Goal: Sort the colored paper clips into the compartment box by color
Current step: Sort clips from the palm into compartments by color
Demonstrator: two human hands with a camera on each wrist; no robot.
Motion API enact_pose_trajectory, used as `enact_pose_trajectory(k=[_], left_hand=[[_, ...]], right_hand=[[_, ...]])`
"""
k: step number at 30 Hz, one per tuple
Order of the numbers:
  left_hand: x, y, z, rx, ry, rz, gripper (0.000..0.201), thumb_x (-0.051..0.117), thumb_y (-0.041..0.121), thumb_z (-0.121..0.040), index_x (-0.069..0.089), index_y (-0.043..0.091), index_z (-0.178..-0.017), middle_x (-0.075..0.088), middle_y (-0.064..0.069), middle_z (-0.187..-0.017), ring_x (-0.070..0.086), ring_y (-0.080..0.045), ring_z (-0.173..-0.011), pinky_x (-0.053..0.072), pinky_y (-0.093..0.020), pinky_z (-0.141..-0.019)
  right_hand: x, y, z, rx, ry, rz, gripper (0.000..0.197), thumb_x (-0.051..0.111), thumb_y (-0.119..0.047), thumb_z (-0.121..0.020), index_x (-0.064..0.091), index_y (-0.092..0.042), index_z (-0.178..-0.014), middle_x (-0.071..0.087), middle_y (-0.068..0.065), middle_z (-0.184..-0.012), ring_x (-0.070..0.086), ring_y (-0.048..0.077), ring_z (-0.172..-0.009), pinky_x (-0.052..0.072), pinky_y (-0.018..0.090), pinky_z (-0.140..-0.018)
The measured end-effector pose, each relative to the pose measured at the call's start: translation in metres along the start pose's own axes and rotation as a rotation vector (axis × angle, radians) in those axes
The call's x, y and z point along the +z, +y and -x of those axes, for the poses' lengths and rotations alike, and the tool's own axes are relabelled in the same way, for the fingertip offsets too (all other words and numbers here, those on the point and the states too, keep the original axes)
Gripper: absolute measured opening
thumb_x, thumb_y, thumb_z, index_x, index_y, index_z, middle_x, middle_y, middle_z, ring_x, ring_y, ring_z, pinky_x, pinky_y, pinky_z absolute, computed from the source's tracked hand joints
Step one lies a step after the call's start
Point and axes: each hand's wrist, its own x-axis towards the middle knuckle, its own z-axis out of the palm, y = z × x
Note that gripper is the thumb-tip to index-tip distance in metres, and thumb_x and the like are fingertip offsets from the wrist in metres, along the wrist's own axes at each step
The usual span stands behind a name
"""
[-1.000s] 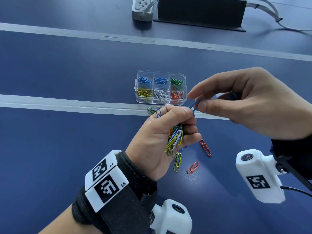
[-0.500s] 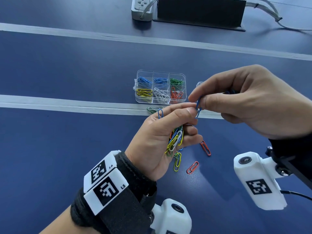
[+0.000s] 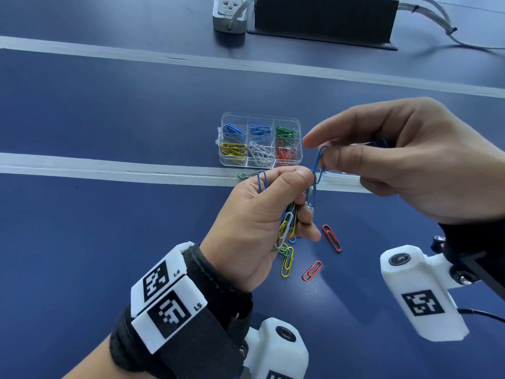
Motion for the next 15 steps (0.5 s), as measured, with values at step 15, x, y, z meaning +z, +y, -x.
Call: enact_pose_trajectory(k=[15], left_hand=[[-0.0002,0.0029,0.0019,0.015,0.0,-0.015,0.008,0.061,0.014,-0.073,0.054,0.01,-0.073,0.041,0.001,-0.057,0.042,-0.009,-0.042,0.036,-0.016,-0.036]], right_hand=[[0.0047,-0.0034,0.003,-0.03,-0.104,0.029,0.017,0.073,-0.011,-0.074,0.069,-0.021,-0.086,0.063,-0.003,-0.067,0.041,0.001,-0.038,0.03,0.005,-0.04]])
